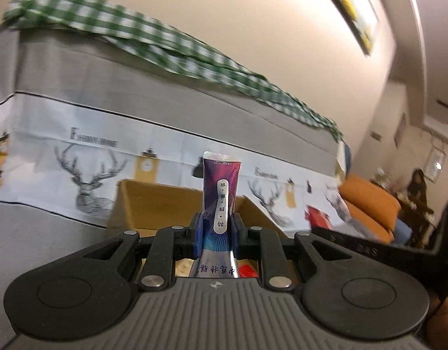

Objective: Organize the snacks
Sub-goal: 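Lift and carry red packet and purple tube over the box with both tools, then open right tool dropping red packet into box while left tool releases purple tube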

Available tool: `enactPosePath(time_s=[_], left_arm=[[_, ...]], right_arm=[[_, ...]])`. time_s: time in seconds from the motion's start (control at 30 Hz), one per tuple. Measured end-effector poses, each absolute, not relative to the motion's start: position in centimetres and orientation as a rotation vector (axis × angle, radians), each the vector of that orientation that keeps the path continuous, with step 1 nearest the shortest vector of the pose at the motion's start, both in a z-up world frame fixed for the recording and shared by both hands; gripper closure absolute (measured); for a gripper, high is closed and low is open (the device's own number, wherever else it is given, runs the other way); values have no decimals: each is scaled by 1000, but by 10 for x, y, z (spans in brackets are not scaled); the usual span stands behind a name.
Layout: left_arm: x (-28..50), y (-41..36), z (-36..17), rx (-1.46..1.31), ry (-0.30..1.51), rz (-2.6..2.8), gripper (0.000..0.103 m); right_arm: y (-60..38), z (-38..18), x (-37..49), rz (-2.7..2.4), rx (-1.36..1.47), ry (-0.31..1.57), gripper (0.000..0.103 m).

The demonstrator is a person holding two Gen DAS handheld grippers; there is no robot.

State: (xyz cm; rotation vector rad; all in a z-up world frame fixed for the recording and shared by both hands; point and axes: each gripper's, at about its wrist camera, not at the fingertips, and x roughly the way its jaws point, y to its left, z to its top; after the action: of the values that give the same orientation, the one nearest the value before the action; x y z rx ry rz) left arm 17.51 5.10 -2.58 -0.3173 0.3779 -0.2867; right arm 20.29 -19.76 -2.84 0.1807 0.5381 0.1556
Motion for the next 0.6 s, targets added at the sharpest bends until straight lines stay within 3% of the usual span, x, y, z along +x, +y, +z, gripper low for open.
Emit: enactPosePath(time_s=[0.13, 0.17, 0.2, 0.23, 0.4, 0.6], left_arm=[[181, 42, -32, -305, 412, -349, 79], [182, 42, -33, -310, 426, -359, 74], [183, 41, -35, -308, 440, -361, 59], [183, 41, -36, -304, 443, -355, 55], [181, 61, -38, -338, 445, -276, 53], [177, 94, -37, -390, 451, -135, 54]], right_arm=[[-194, -29, 204, 152, 161, 538, 59], [-192, -30, 204, 149, 157, 540, 57], [-191, -31, 205, 145, 153, 547, 56], [-189, -32, 206, 136, 151, 553, 54], [-184, -37, 211, 112, 152, 579, 44], [-171, -41, 211, 108, 146, 593, 40]])
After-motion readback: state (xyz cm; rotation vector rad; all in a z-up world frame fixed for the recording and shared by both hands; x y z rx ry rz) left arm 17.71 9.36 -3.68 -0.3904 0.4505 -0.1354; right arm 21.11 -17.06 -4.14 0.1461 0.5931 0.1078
